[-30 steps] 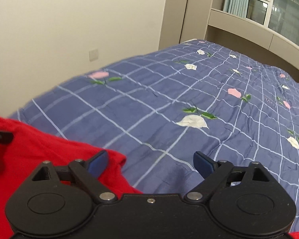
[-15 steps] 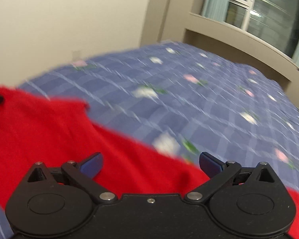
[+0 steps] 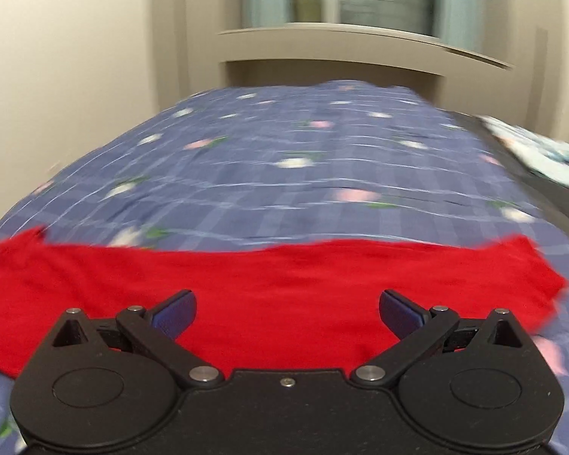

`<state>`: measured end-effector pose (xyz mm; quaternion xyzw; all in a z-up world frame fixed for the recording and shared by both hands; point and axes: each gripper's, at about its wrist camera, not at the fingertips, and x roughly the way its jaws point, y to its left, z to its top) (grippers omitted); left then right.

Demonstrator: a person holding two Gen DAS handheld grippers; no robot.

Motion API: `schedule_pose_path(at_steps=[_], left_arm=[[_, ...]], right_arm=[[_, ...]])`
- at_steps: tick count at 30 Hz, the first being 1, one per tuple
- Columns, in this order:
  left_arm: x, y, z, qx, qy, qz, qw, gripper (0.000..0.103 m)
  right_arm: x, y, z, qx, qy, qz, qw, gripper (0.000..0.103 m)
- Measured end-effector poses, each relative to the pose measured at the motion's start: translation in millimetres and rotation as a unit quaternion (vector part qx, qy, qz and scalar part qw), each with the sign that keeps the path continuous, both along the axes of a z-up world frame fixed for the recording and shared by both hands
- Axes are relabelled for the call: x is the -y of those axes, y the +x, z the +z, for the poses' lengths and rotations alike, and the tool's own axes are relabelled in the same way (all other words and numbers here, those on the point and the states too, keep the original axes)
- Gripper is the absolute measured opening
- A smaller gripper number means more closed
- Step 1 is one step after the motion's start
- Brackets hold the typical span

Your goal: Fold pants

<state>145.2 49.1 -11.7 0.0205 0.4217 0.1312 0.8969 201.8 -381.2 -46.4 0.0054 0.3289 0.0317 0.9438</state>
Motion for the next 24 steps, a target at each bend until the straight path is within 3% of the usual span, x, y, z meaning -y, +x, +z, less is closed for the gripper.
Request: schedule_pose_path(at_steps=[2,4,8,13,18,21,24], left_arm=[[18,3,6,0.009,-0.066,-0.027,0.9975,0.103],[34,10,9,0.01,-0.115,-0.046,0.9922,0.103],[84,29,6,0.0,-0.161,-0.093,0.9826,0.103],[151,53,-8,-0.011,-0.163,-0.154,0.9745,0.103],[200,69,-28,-0.038,-0.158,-0.186,0.9691,0.103],[215,79,-44,-0.064,-0.141,-0.188,0.9698,0.103],[224,84,-59,-0.098,-0.101,-0.176,0.9741,0.103]], right_arm=[[38,-5,0,-0.001,0.028,-0.052,0.998,0.102],[80,-10,-3,-0.006,0.093,-0.109,0.99,0.102],[138,-22,-13,0.001,0.204,-0.188,0.961,0.102],[171,-21,-28,0.005,0.238,-0.208,0.949,0.102],[196,-9,-46,0.009,0.288,-0.205,0.935,0.102],[209,-4,-52,0.023,0.313,-0.201,0.928,0.101],[222,2,-58,0.031,0.331,-0.206,0.92,0.095]])
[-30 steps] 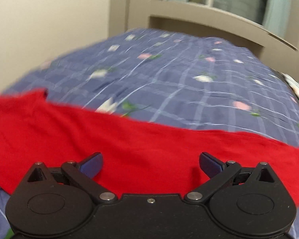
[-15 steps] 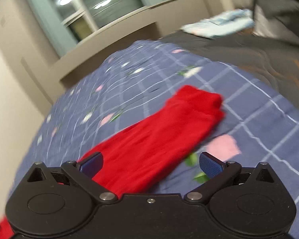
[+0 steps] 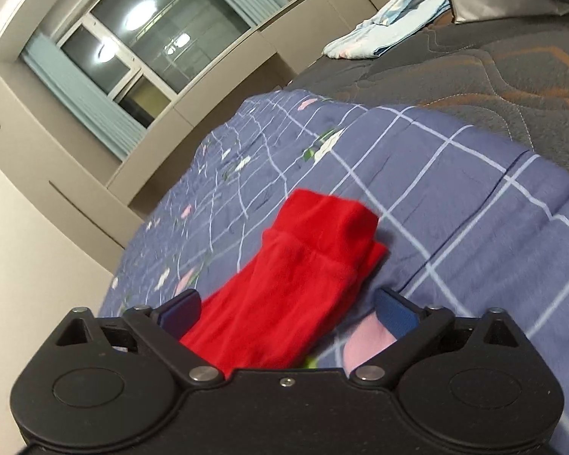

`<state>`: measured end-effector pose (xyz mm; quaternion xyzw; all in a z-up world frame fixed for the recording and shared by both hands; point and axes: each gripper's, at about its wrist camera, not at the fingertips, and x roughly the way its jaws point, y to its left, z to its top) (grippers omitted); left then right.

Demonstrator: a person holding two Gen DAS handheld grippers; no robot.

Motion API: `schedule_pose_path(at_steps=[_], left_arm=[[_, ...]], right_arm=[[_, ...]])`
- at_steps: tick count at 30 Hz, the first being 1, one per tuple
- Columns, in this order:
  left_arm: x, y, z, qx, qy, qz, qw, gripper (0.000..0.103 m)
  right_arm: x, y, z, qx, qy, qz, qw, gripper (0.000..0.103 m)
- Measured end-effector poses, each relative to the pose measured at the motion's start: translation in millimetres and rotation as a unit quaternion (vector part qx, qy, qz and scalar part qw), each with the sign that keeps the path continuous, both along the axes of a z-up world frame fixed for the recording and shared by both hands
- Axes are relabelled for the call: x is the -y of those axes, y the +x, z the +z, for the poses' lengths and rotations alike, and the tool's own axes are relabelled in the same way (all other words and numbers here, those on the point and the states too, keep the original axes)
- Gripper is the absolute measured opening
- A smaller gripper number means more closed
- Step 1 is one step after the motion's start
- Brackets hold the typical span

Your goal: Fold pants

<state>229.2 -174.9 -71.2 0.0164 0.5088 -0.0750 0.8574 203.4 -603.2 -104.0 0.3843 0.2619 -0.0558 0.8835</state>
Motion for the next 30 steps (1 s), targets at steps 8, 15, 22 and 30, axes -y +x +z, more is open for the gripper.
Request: schedule_pose_path(at_steps=[8,15,22,30], left_arm=[[0,-3,1,0.001,0.008,-0.001,1.0,0.103],[-12,-4,20,0.0,-0.019,0.024,0.9995,0.103],[-21,-12,45,0.013,-0.074,0.018,0.997,0.103],[-46,-24,69,0.046,-0.195,0.037,0.979,0.103]], right_arm=[[22,-2,-9,0.005,0.061,-0.061,0.996,0.063],[35,-2,-16,-0.021,0.108,-0.102,0.989,0.023],[11,1,22,-0.004,0.033,-0.078,0.996,0.014],[-70,5,92,0.055,-0.093,0.022,0.994,0.014]])
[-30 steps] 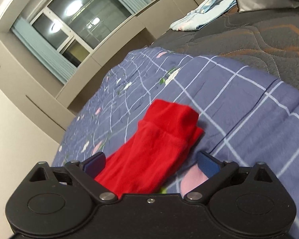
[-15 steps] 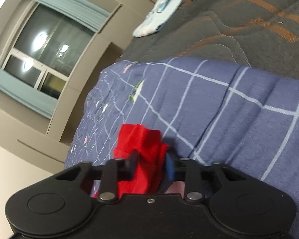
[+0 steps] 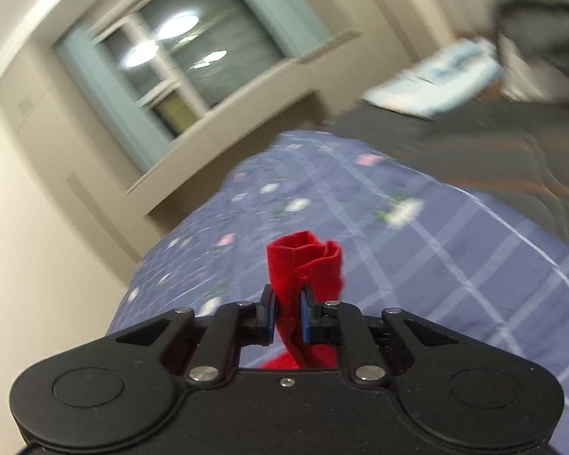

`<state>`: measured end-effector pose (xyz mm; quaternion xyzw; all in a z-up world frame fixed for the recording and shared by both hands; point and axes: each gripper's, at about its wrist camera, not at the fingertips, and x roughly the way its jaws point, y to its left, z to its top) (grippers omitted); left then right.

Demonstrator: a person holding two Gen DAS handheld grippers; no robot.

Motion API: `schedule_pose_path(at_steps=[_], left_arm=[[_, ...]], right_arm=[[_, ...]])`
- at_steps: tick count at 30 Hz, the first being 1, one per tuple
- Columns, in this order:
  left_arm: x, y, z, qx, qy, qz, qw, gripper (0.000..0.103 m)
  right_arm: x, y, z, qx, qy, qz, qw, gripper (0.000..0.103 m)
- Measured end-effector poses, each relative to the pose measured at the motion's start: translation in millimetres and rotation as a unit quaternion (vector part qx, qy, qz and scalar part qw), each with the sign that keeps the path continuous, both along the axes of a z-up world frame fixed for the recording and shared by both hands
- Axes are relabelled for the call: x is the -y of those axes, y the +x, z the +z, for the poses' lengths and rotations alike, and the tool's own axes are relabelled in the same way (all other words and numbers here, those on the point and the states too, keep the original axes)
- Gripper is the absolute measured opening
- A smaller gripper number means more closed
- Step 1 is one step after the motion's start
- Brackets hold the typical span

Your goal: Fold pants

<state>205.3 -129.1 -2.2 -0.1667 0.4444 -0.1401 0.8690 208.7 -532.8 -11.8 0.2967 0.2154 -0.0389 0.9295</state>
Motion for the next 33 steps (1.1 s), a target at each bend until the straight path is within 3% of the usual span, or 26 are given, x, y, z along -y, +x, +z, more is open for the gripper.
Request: schedule_pose_path(at_steps=[3,8,14,21,23,25,27,33], left_arm=[[-17,-5,6,0.013,-0.053,0.013,0.9984,0.103],[-47,-12,10,0.037,-0.092,0.038,0.9944,0.103],[-73,-13,1,0.031,-0.078,0.067,0.9942,0.102],[-75,-12,-12,0.016,-0.063,0.057,0.9963,0.102],[-71,-12,-15,0.012,-0.064,0.051,0.9966,0.102],[-65,-9,-17,0.008,-0.063,0.041,0.9972,0.102],[-60,-7,-18,0.005,-0.064,0.031,0.9975,0.102],[-43,15,-32,-0.04,-0.08,0.011,0.9959,0.102]], right_arm=[[-49,-4,22,0.025,-0.051,0.054,0.997,0.013],[-126,-18,32,0.031,-0.098,0.137,0.985,0.013],[-204,-29,-7,-0.032,-0.149,0.211,0.966,0.013],[-246,-39,-45,-0.08,-0.222,0.252,0.938,0.015],[-248,-42,-46,-0.076,-0.227,0.259,0.936,0.023],[-245,-47,-44,-0.069,-0.216,0.267,0.937,0.039],[-242,-55,-39,-0.056,-0.206,0.275,0.937,0.063],[-223,-82,-26,-0.034,-0.203,0.243,0.948,0.084]])
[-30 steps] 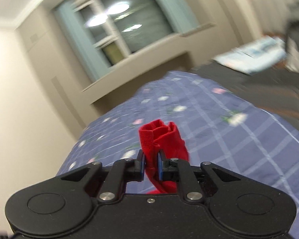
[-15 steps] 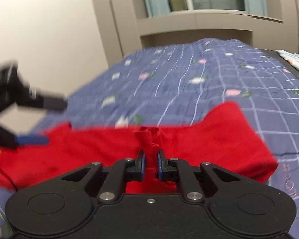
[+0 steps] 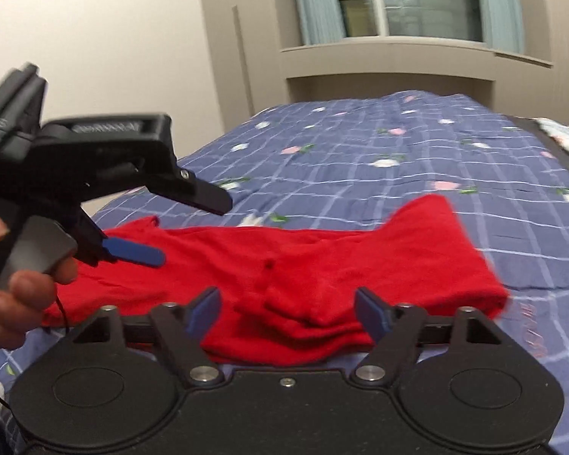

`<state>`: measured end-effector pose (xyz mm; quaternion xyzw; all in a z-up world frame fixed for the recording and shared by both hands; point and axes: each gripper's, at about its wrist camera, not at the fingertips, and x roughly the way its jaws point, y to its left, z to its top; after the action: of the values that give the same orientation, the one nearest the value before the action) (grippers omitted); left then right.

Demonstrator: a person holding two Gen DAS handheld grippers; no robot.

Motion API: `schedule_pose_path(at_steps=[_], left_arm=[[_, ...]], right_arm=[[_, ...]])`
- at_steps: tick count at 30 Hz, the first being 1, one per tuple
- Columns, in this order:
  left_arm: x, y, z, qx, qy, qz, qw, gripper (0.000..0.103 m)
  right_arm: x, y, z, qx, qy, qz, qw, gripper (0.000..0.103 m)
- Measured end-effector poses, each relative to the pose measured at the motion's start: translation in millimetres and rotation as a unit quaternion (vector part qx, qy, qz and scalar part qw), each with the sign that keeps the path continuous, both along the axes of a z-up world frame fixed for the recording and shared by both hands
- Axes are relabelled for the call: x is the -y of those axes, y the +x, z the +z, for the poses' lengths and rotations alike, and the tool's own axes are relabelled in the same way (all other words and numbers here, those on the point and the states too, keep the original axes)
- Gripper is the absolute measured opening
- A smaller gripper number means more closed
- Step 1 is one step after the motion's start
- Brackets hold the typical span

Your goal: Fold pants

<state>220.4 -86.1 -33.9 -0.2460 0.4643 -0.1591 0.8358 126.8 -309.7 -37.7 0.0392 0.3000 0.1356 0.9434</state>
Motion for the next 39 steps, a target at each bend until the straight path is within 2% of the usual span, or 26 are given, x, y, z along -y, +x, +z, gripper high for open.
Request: schedule_pose_path(at_steps=[4,8,10,14,18,19,21,23,27,32,36,39], left_arm=[[18,10,-14,-0.034,-0.002,-0.011,0.9994,0.102],[35,11,-20,-0.037,0.009,-0.02,0.9991,0.1],[41,11,-23,-0.044,0.022,-0.02,0.9986,0.099],[48,12,-28,-0.057,0.038,-0.015,0.9976,0.089],[50,10,-30,-0.053,0.06,-0.003,0.9968,0.066],[49,9,-30,-0.05,0.061,-0.003,0.9969,0.064],[51,8,-31,-0.047,0.059,-0.01,0.9971,0.049],[53,7,-30,-0.042,0.058,-0.017,0.9973,0.039],[55,6,-30,-0.038,0.057,-0.019,0.9974,0.034],[56,5,-32,-0.038,0.057,-0.02,0.9974,0.026],[57,4,-32,-0.04,0.06,-0.022,0.9972,0.02],[57,4,-31,-0.04,0.06,-0.022,0.9972,0.018]], right_arm=[[20,0,4,0.008,-0.033,-0.068,0.997,0.094],[47,22,3,0.015,-0.075,-0.131,0.988,0.1],[67,38,-1,0.014,-0.089,-0.16,0.983,0.1],[97,73,-13,0.005,-0.104,-0.185,0.977,0.1],[109,95,-31,-0.011,-0.115,-0.173,0.978,0.1],[108,96,-35,-0.016,-0.119,-0.169,0.978,0.1],[107,98,-45,-0.026,-0.129,-0.161,0.978,0.1],[106,99,-49,-0.03,-0.127,-0.159,0.979,0.1],[102,104,-34,-0.001,-0.125,-0.149,0.981,0.1],[94,128,-24,0.021,-0.134,-0.133,0.982,0.1],[90,152,-41,-0.007,-0.159,-0.121,0.98,0.1],[93,153,-44,-0.017,-0.149,-0.123,0.981,0.1]])
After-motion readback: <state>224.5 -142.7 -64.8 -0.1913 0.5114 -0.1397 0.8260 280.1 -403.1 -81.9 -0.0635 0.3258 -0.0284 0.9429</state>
